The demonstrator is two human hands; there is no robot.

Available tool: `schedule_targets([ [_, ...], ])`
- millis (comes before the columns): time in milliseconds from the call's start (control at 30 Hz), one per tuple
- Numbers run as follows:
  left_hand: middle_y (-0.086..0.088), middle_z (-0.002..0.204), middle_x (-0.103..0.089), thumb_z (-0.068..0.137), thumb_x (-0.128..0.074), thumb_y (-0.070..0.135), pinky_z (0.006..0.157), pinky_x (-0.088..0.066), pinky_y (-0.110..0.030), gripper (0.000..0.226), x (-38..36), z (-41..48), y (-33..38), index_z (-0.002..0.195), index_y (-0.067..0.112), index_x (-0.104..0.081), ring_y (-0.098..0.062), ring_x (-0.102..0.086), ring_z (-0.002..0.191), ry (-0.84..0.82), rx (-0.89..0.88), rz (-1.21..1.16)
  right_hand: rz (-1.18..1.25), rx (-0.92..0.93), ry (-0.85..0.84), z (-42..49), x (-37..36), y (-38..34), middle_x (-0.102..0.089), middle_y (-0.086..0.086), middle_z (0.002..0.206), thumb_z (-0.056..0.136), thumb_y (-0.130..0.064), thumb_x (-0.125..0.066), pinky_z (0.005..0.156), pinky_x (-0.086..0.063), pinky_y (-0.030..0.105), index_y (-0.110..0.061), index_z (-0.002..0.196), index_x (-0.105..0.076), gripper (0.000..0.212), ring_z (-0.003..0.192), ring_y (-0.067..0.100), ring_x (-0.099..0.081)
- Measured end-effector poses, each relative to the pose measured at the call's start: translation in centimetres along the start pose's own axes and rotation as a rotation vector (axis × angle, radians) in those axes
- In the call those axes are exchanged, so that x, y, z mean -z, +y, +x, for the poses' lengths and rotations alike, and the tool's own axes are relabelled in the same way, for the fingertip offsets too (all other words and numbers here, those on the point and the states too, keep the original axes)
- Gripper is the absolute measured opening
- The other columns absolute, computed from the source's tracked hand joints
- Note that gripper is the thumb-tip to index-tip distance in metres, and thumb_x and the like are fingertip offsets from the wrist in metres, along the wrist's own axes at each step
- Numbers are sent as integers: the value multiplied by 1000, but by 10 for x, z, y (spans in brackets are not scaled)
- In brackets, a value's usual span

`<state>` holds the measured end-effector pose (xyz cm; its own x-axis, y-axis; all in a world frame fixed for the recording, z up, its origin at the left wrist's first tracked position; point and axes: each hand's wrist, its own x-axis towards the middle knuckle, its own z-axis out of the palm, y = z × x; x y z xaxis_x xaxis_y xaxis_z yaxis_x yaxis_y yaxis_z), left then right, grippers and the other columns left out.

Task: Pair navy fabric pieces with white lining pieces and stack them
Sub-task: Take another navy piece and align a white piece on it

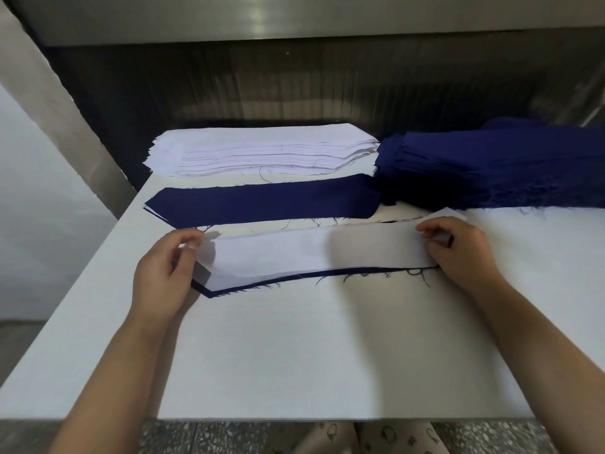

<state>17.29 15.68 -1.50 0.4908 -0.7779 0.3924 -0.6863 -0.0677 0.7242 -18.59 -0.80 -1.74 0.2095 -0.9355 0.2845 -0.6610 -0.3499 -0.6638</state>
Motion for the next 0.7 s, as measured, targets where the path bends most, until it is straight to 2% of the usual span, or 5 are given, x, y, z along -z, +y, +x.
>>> schedule_targets([
  [167, 15, 82, -71, 94, -51, 3, 74, -39, -2, 44, 4, -3, 4, 124, 35, -54, 6, -61, 83, 57, 91, -128, -5, 8, 9, 0, 0, 2, -60, -1, 88, 81, 8, -57, 64, -33, -3, -12, 95, -68, 27, 66, -1, -52],
  [333, 15, 76, -69, 82, -70, -1, 68, -41, -3, 63, 13, -3, 2, 132, 30, -47, 1, -55, 65, -1, 112, -192, 70, 31, 80, -2, 1, -1, -60, 0, 89, 81, 13, -52, 65, -38, -2, -14, 92, -66, 32, 70, -7, -53],
  [467, 7, 76, -68, 80, -70, -6, 66, -41, -5, 64, 13, -5, 1, 132, 25, -48, -2, -51, 61, -47, 95, -221, 89, 19, 105, -2, 2, 0, -61, 0, 90, 81, 13, -52, 64, -39, -1, -18, 91, -64, 34, 68, -15, -51],
  [600, 7, 75, -67, 79, -70, -6, 66, -41, -5, 60, 13, -4, 1, 124, 30, -52, -4, -53, 62, -75, 76, -190, 80, 6, 82, -1, 2, 1, -61, 0, 89, 81, 12, -53, 63, -39, -2, -16, 91, -64, 32, 69, -14, -53],
  [700, 3, 73, -66, 78, -73, -5, 64, -42, -5, 60, 12, -4, -1, 116, 37, -53, -5, -54, 63, -87, 60, -157, 62, -2, 61, -1, 1, 1, -61, 0, 90, 80, 11, -54, 63, -37, -4, -16, 92, -65, 31, 69, -4, -54],
])
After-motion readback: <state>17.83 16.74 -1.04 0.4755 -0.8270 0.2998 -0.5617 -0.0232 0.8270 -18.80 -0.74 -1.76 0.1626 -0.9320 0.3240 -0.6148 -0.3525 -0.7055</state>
